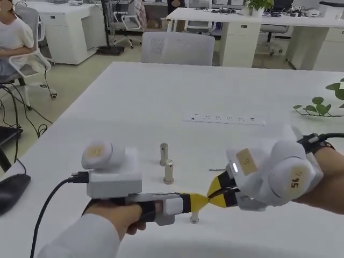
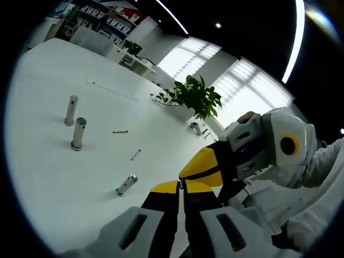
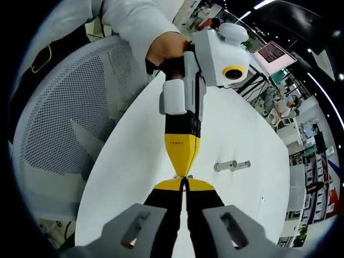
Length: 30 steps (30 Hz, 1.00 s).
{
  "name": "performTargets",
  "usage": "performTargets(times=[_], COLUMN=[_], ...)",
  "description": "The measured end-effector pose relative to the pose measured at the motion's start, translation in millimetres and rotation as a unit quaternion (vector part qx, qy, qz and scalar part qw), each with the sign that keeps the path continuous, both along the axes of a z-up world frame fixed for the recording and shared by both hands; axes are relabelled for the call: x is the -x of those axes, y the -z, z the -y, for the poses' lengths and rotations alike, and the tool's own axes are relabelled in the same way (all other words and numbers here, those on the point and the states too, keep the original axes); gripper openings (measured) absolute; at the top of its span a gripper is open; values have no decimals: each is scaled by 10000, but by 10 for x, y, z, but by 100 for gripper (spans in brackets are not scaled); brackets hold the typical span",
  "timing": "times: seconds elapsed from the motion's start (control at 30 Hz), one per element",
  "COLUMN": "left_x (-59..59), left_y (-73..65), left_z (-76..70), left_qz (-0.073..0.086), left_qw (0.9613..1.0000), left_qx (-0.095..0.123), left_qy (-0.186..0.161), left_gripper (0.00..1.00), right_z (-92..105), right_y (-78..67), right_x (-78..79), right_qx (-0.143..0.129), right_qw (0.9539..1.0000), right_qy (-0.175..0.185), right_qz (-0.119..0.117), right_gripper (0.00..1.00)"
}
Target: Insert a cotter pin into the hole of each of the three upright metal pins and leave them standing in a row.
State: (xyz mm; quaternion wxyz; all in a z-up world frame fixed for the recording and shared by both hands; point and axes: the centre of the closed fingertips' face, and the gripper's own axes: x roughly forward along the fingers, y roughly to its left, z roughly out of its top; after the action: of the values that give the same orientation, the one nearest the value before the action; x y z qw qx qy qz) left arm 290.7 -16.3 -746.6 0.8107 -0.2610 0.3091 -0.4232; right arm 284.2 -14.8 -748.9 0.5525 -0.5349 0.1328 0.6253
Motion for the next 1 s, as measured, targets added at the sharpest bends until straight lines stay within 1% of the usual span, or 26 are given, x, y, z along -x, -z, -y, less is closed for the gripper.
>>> performTargets(times=[0.13, 0.27, 0.3, 0.4, 0.53, 0.6, 0.67, 0.73, 0.77, 0.87, 0.93, 0.97, 1.0], left_x=[-3, -10, -11, -6, -14, -11, 2, 4, 8, 2, 3, 8, 12], left_y=[-14, -19, -18, -18, -4, 0, 2, 5, 4, -4, -12, -14, -5], left_z=[-3, 1, 4, 3, -8, -8, -5, -9, -9, -28, -40, -40, -45], left_qz=[-34, -23, -25, 6, 42, 88, 124, 215, 232, 381, 577, 644, 761], left_qw=[10000, 10000, 10000, 10000, 10000, 10000, 9999, 9996, 9996, 9990, 9976, 9970, 9955], left_qx=[47, 56, 57, 42, -4, -43, -78, -145, -152, -227, -353, -394, -507], left_qy=[-8, -9, -6, 4, 5, 15, 37, 61, 71, 95, 155, 190, 259], left_gripper=[0, 0, 0, 0, 0, 0, 0, 0, 0, 0, 0, 0, 0], right_z=[-3, 2, 2, 7, 2, 5, 7, 15, 16, 23, 26, 25, 23], right_y=[-11, -14, -13, -16, -26, -30, -28, -23, -22, -16, -15, -25, -34], right_x=[-2, -5, -1, -2, -1, -8, -6, -6, -4, -1, 1, -2, -5], right_qx=[-54, -53, -66, -79, -129, -129, -129, -107, -106, -108, -115, -145, -169], right_qw=[10000, 10000, 9999, 9997, 9995, 9995, 9993, 9993, 9992, 9988, 9984, 9982, 9980], right_qy=[22, 61, 103, 168, 220, 234, 256, 260, 264, 306, 329, 344, 358], right_qz=[-33, -41, -86, -143, -182, -181, -231, -255, -276, -378, -436, -466, -496], right_gripper=[3, 4, 4, 4, 7, 7, 9, 9, 9, 9, 9, 9, 9])
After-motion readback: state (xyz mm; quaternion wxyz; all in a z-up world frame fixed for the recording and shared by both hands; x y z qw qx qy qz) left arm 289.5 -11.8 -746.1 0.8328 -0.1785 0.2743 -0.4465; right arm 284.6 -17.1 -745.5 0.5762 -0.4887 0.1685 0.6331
